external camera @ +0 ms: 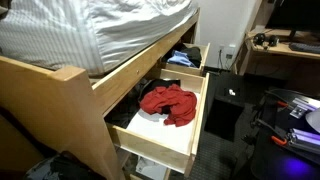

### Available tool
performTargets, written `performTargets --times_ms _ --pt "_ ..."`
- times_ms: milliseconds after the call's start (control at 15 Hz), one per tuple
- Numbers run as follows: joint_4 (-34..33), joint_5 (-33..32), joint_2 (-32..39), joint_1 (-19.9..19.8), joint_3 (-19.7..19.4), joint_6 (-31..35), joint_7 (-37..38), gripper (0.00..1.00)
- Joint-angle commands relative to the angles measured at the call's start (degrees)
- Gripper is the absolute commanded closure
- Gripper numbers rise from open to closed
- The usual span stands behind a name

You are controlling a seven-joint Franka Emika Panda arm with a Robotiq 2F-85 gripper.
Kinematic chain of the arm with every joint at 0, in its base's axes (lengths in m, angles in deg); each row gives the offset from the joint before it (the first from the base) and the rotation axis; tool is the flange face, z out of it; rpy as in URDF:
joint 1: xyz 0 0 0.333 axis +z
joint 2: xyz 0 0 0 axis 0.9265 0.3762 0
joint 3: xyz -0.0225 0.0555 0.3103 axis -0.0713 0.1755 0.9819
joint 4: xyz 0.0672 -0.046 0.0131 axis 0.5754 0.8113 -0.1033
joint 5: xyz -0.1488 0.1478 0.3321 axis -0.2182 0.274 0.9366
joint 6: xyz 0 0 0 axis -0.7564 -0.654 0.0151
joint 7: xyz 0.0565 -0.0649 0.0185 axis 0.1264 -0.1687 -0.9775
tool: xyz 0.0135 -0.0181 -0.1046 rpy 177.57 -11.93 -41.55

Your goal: Remove the blue shirt from the top most drawer on the right and put it inside the topmost drawer on the left

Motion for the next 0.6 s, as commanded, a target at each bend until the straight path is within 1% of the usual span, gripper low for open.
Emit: performTargets --times_ms 0,67,267,333,533 --pt "-0.12 0.56 0.24 -1.07 0.87 -0.10 -0.51 0.00" --pt "-0.12 0.56 0.24 -1.07 0.87 -0.10 -0.51 0.00" --pt "3.38 0.34 7.36 -2.13 0.92 5.57 4.72 0.00" --pt "6.02 -1.40 8.87 -3.52 1.84 11.90 8.50 0.00" --pt "8.93 -3.19 14.31 -4.94 2.28 25.59 13.33 0.00"
